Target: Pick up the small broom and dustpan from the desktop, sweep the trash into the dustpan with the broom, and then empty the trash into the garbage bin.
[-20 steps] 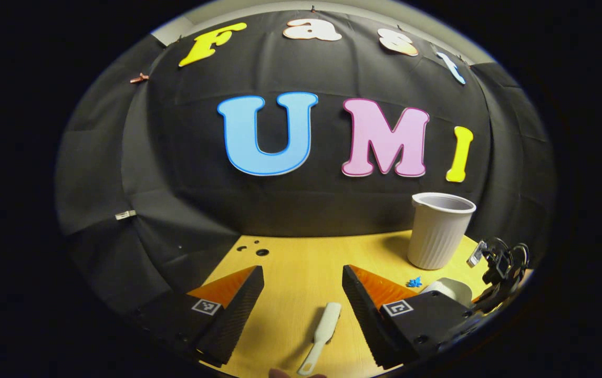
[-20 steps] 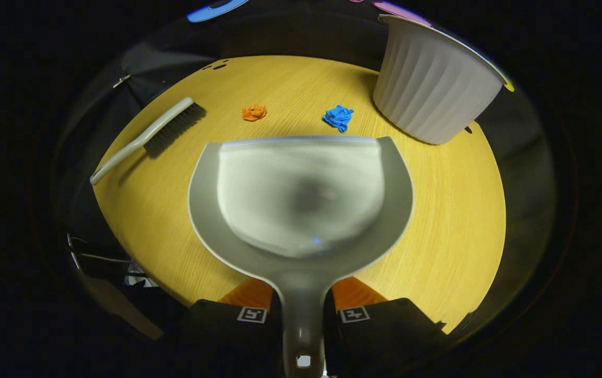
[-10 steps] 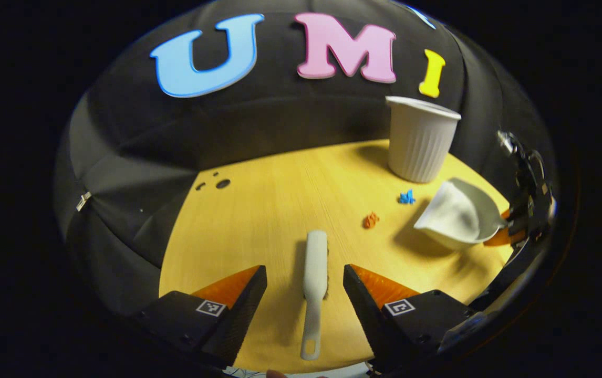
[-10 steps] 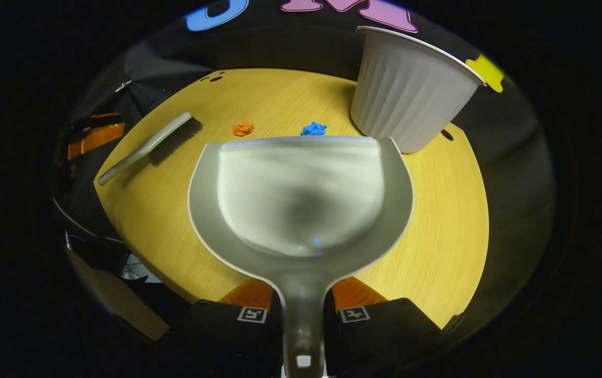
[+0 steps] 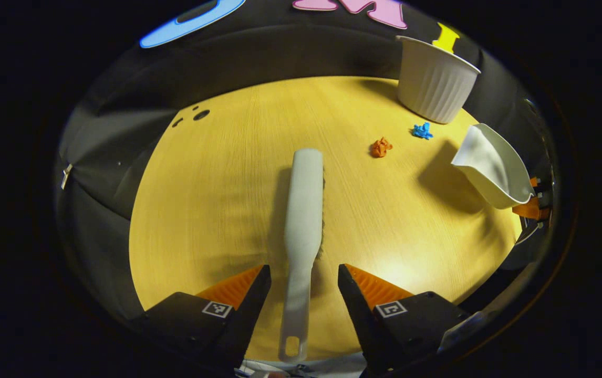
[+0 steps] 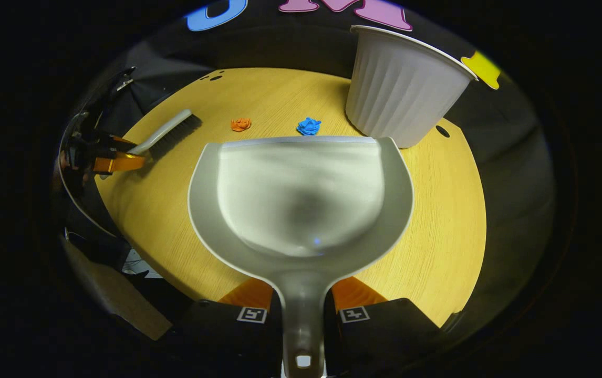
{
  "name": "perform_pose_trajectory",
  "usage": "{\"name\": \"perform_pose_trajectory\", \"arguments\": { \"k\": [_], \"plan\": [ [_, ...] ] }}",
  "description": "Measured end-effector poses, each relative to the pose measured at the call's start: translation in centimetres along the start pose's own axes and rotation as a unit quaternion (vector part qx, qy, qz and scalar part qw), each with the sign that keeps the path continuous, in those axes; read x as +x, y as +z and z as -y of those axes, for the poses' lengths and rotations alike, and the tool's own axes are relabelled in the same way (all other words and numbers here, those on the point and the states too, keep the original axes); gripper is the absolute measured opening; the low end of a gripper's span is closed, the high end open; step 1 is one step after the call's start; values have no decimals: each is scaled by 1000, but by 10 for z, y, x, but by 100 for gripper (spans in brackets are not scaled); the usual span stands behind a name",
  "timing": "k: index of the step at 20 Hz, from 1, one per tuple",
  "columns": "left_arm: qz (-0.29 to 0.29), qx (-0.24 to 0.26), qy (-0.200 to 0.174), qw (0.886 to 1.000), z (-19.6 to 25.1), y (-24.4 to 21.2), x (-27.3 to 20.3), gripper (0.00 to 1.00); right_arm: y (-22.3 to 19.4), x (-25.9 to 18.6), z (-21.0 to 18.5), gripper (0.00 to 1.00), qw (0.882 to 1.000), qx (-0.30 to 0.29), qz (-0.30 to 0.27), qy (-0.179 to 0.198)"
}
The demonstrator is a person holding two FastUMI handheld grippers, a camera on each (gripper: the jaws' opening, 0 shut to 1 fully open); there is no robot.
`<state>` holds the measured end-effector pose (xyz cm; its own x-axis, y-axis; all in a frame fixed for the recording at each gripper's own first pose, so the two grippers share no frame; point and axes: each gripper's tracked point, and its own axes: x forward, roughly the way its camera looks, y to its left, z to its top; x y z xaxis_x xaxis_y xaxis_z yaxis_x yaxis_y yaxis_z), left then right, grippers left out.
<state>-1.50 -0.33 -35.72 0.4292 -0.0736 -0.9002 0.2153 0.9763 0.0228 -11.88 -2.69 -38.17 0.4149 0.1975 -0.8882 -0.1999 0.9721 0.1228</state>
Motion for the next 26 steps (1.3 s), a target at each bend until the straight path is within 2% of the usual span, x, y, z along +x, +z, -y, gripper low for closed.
{"name": "perform_pose_trajectory", "arguments": {
  "k": [5,8,10,11,12,13,15,16,18,19,21,22,25,26],
  "plan": [
    [-38,6,6,999,-5,-9,21,64,-6,-2,0,39,1000,-2,-11,7],
    [-46,9,1,999,0,-10,27,62,-7,-3,1,39,1000,-3,-20,10],
    [-44,16,-1,999,1,-8,28,48,-8,-2,1,35,1000,-8,-26,14],
    [-43,20,-4,999,4,-7,28,43,-9,-1,0,39,999,-13,-30,17],
    [-44,27,-4,999,4,-4,29,42,-10,0,0,39,999,-21,-35,19],
    [-47,34,-4,998,3,-4,29,35,-11,0,1,35,998,-30,-41,22],
    [-57,38,4,998,1,-3,30,31,-12,1,4,35,997,-52,-56,32],
    [-55,39,1,998,3,3,29,29,-12,3,7,39,995,-64,-65,38],
    [-47,45,-7,998,12,19,33,28,-12,9,15,35,991,-84,-88,49],
    [-44,52,-7,998,15,28,35,26,-12,12,21,39,990,-92,-98,50],
    [-34,65,-1,997,19,51,42,29,-11,18,32,35,986,-109,-115,48],
    [-30,69,2,997,21,63,47,26,-9,20,35,35,985,-116,-119,48],
    [-23,76,4,997,33,96,63,27,-7,28,40,35,983,-126,-123,55],
    [-22,82,5,996,37,104,67,27,-6,29,40,32,982,-129,-124,58]
  ]
}}
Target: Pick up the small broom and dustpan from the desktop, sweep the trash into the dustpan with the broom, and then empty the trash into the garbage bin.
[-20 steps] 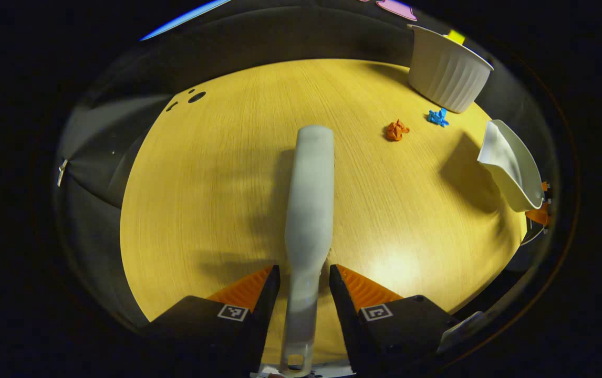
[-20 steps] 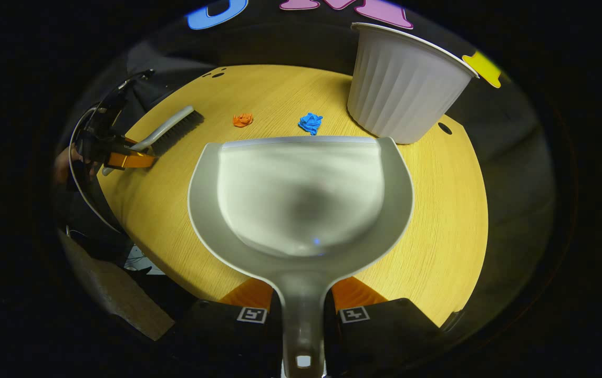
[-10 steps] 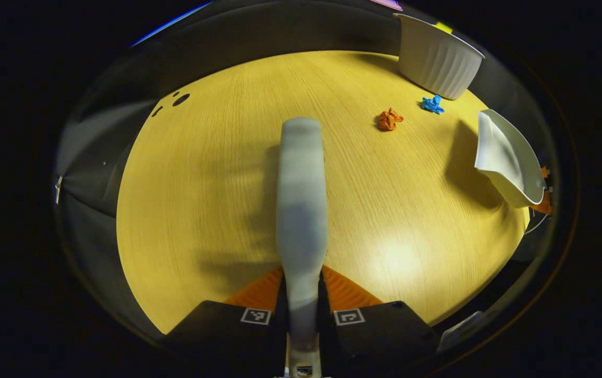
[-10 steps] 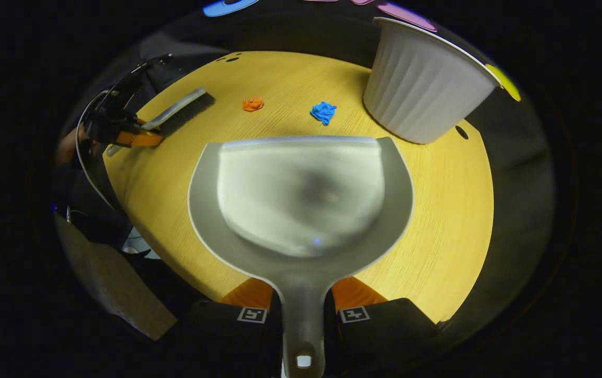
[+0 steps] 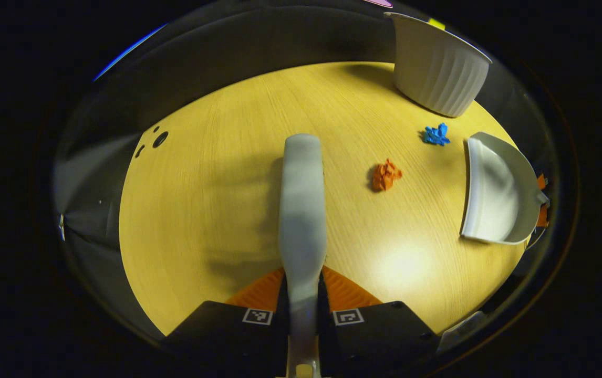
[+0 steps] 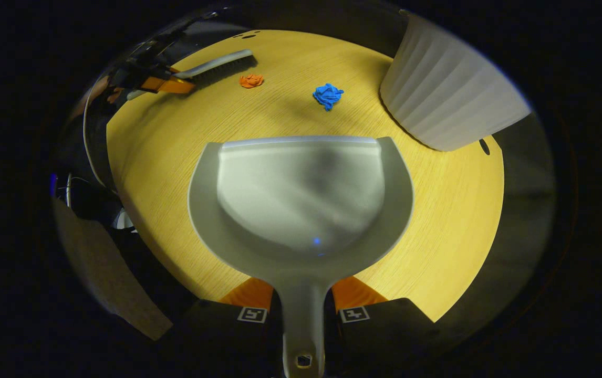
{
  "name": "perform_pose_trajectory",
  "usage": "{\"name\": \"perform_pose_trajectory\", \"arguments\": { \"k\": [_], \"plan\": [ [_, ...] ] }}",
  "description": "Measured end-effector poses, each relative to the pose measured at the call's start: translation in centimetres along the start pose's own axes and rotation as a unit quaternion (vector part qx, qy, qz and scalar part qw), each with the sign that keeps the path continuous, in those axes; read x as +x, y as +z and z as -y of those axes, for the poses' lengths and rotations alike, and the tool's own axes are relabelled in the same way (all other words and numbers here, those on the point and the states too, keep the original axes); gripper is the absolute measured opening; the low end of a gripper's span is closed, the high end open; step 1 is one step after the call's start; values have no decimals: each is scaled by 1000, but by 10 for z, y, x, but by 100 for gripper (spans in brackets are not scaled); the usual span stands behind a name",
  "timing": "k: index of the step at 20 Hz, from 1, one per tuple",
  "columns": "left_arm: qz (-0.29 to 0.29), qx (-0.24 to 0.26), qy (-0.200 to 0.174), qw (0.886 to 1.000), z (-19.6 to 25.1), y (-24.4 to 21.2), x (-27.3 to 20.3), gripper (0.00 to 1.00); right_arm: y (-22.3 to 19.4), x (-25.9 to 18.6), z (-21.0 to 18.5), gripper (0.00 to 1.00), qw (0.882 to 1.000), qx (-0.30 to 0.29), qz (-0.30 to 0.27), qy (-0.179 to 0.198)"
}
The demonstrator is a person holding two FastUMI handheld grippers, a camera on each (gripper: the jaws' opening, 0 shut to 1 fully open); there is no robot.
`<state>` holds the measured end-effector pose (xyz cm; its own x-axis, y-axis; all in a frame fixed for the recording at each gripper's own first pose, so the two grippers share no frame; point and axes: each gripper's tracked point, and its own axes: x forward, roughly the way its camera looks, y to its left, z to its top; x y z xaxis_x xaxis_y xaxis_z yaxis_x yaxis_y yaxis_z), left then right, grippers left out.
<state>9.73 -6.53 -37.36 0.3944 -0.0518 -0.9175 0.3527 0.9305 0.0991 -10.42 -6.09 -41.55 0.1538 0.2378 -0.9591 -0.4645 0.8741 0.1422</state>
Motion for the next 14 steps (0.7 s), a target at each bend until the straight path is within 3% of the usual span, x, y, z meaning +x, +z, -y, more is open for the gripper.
{"name": "perform_pose_trajectory", "arguments": {
  "k": [3,5,6,7,8,9,12,13,14],
  "plan": [
    [1,23,1,1000,13,23,8,27,3,4,1,39,1000,-6,1,12],
    [2,39,-3,999,26,35,15,27,5,8,4,32,1000,-10,2,16],
    [3,48,-7,999,34,41,17,27,6,9,6,39,1000,-12,3,18],
    [5,57,-13,998,42,47,19,27,6,9,8,35,1000,-13,3,19],
    [6,66,-19,998,51,51,19,27,7,9,10,32,1000,-14,4,20],
    [7,77,-28,997,61,56,19,27,7,9,11,39,1000,-16,5,20],
    [3,108,-58,992,94,62,18,27,8,9,15,35,1000,-19,7,23],
    [0,115,-70,991,106,63,16,28,8,9,17,38,999,-21,8,24],
    [-4,120,-83,989,119,64,15,28,7,10,18,32,999,-24,7,25]
  ]
}}
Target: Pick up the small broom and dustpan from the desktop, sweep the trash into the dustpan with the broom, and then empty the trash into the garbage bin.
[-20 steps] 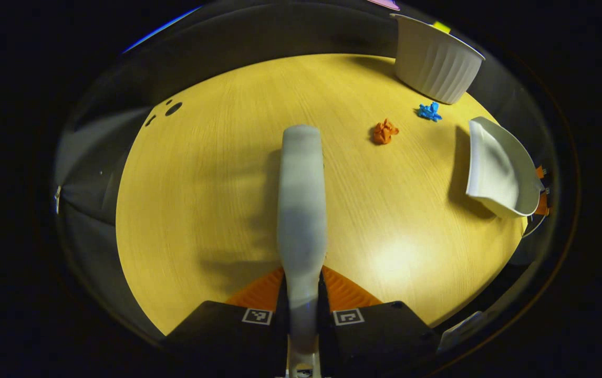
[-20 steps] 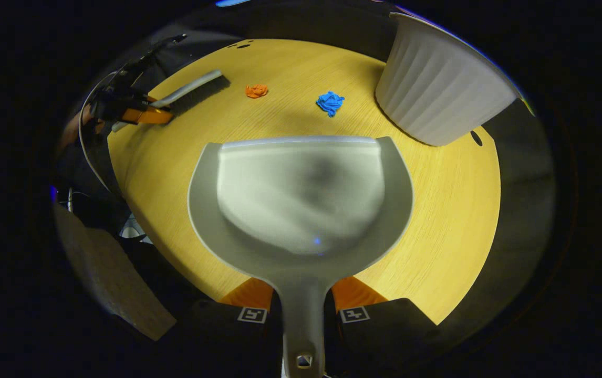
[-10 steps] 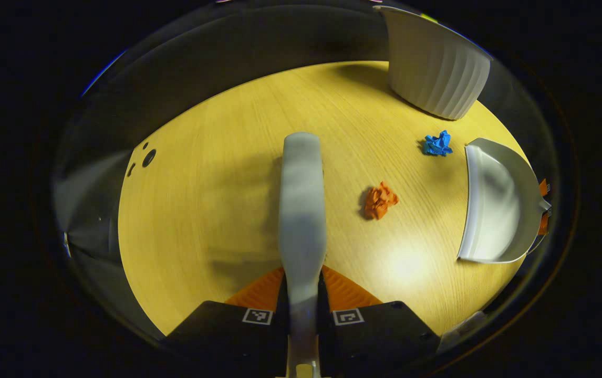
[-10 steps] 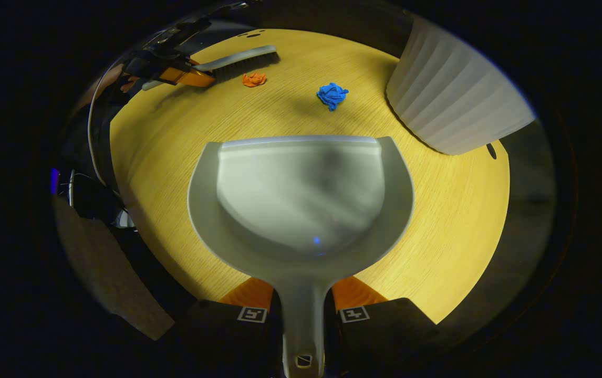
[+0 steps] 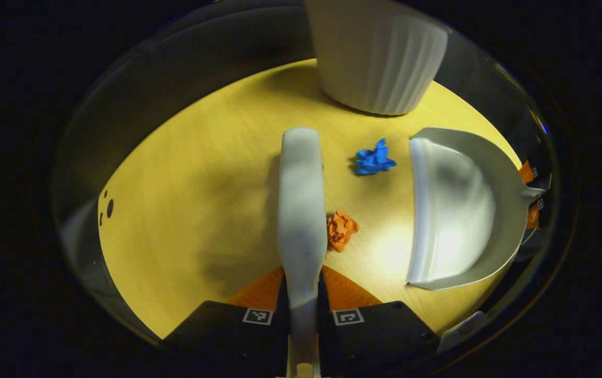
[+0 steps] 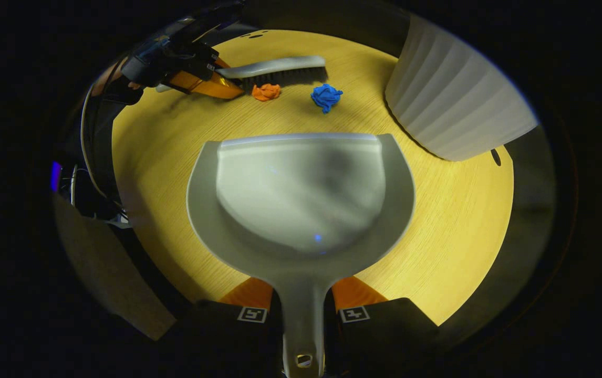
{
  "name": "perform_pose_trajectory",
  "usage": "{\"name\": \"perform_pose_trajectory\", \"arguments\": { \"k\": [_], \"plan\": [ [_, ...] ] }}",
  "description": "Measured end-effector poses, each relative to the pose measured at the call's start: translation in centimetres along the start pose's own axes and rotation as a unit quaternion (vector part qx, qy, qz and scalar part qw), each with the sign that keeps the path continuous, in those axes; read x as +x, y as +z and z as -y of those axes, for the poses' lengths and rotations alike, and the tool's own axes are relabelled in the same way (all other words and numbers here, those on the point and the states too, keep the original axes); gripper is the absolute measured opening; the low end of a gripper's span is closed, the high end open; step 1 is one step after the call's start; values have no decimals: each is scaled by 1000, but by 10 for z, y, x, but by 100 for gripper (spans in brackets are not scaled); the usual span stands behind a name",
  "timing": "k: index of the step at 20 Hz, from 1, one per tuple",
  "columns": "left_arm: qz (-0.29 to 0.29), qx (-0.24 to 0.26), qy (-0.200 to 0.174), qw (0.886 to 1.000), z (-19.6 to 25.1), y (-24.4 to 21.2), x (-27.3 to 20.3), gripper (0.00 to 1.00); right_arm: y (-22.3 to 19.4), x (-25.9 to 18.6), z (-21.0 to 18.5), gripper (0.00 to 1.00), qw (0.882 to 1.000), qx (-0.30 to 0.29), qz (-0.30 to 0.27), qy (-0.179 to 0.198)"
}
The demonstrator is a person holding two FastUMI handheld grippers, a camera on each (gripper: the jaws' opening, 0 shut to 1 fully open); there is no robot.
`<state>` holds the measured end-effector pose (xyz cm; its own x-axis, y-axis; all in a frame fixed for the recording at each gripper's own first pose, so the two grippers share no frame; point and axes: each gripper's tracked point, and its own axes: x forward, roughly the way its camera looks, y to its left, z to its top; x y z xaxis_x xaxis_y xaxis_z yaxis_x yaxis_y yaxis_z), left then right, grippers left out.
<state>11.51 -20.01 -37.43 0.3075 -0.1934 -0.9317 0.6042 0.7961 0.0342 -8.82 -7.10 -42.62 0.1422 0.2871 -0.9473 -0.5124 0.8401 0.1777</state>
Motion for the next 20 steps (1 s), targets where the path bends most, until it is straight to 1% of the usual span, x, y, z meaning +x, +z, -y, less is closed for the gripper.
{"name": "perform_pose_trajectory", "arguments": {
  "k": [1,2,3,4,5,6,8,9,10,11,12,13,14,15,16,18,19,20],
  "plan": [
    [0,6,-16,1000,13,2,1,25,0,3,1,34,1000,-2,0,1],
    [-1,13,-35,999,27,5,1,27,1,3,2,35,1000,-5,1,2],
    [-5,21,-56,998,42,7,1,27,0,5,2,35,1000,-9,3,2],
    [-7,31,-74,997,52,8,-2,25,0,4,3,35,1000,-11,5,3],
    [-10,40,-85,996,61,7,-5,29,-1,6,4,35,1000,-13,7,4],
    [-11,48,-92,995,70,7,-8,27,-1,7,5,35,1000,-15,8,4],
    [-14,41,-111,993,86,9,-8,27,-2,6,4,35,1000,-12,14,5],
    [-14,36,-122,992,92,8,-9,25,-1,8,4,38,1000,-13,16,5],
    [-15,31,-132,991,95,10,-10,27,-1,8,5,35,1000,-15,20,5],
    [-18,26,-138,990,98,10,-14,27,-2,10,5,35,1000,-15,27,5],
    [-20,23,-142,989,100,8,-17,27,-1,13,6,39,999,-14,34,5],
    [-20,21,-147,989,101,8,-21,27,-2,17,7,39,999,-11,42,5],
    [-20,17,-151,988,101,8,-27,27,-1,22,10,35,999,-8,50,4],
    [-18,13,-154,988,102,7,-33,27,-2,28,14,38,998,-5,57,4],
    [-16,8,-158,987,105,6,-40,27,-1,34,18,35,998,0,64,2],
    [-7,-4,-163,987,105,4,-53,27,4,45,27,35,997,12,76,-2],
    [-4,-11,-165,986,104,2,-60,27,4,51,33,32,997,17,77,-6],
    [-2,-16,-164,986,103,-1,-65,27,6,56,38,35,996,25,81,-6]
  ]
}}
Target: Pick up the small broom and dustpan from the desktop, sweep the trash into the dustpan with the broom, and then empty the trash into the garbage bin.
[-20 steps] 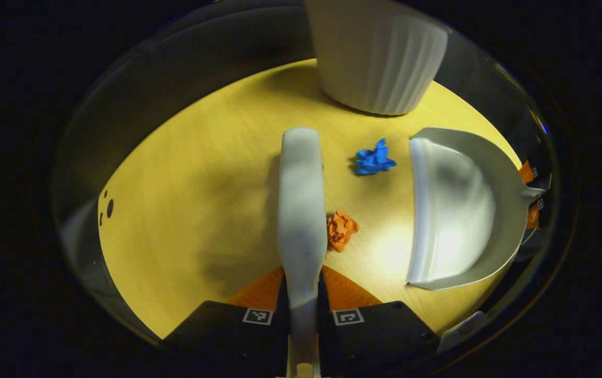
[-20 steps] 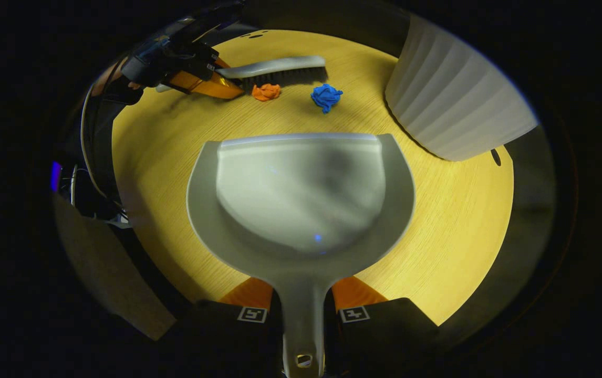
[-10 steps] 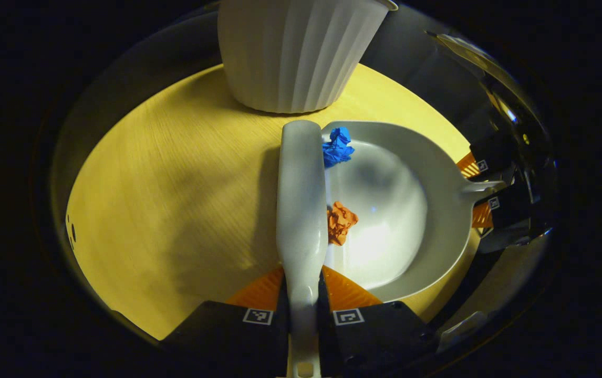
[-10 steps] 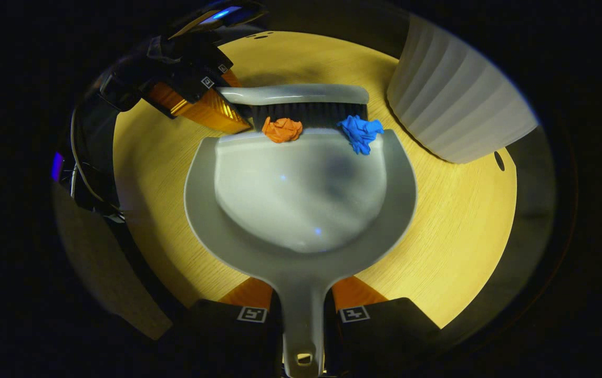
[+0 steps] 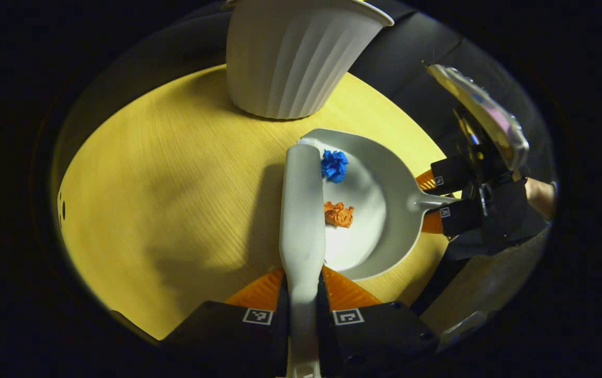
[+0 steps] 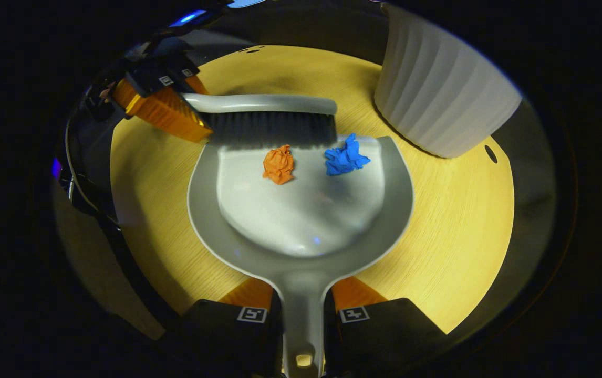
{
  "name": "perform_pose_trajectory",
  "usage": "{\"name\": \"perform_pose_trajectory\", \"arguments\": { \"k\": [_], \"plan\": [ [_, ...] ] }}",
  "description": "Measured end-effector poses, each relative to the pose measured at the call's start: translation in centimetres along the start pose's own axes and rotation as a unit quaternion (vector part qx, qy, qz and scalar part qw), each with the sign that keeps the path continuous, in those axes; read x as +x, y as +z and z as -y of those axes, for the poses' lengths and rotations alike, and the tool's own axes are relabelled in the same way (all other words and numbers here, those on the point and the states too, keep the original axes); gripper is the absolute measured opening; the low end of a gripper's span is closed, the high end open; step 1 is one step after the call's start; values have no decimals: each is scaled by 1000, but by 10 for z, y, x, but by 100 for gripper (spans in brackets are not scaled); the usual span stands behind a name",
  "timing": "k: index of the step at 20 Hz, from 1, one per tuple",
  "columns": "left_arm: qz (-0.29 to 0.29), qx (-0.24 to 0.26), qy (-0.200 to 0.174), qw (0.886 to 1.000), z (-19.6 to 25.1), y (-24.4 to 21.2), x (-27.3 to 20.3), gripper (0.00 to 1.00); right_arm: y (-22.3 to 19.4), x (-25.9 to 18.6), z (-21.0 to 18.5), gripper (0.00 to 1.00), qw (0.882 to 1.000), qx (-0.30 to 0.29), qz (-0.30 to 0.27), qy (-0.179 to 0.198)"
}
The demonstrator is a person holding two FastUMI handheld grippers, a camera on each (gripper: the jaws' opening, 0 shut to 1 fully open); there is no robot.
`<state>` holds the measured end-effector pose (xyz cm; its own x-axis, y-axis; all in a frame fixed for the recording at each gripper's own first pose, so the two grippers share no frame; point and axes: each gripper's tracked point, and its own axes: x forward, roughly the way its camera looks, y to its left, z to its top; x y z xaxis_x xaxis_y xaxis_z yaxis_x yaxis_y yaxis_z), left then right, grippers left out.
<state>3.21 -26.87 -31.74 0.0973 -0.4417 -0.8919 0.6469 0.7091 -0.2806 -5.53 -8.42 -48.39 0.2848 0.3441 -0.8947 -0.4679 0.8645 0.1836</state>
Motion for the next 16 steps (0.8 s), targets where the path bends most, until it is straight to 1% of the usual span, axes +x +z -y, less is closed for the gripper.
{"name": "perform_pose_trajectory", "arguments": {
  "k": [2,3,4,5,7,9,10,11,12,13,15,16],
  "plan": [
    [6,-6,7,1000,-3,-5,-10,27,-1,8,8,35,1000,11,0,-7],
    [10,-11,12,1000,-5,-8,-13,27,-8,9,12,35,1000,16,0,-11],
    [14,-19,16,1000,-9,-9,-15,27,-12,9,16,39,1000,20,0,-14],
    [19,-31,22,999,-16,-10,-16,27,-16,6,17,35,1000,25,3,-18],
    [29,-47,37,998,-28,-12,-15,25,-19,5,25,35,999,38,5,-24],
    [42,-59,47,996,-39,-13,-16,27,-23,5,31,35,998,50,7,-34],
    [48,-62,51,996,-46,-12,-17,27,-25,3,35,38,997,58,9,-39],
    [53,-64,56,995,-55,-12,-20,26,-27,1,39,35,997,68,12,-43],
    [54,-64,60,995,-60,-14,-20,26,-29,-4,44,38,996,80,15,-47],
    [56,-63,65,994,-65,-19,-15,27,-29,-12,46,35,994,96,18,-50],
    [60,-65,71,994,-75,-22,-6,27,-27,-35,54,35,990,124,21,-61],
    [62,-65,75,993,-80,-24,-3,26,-26,-50,61,38,988,133,20,-71]
  ]
}}
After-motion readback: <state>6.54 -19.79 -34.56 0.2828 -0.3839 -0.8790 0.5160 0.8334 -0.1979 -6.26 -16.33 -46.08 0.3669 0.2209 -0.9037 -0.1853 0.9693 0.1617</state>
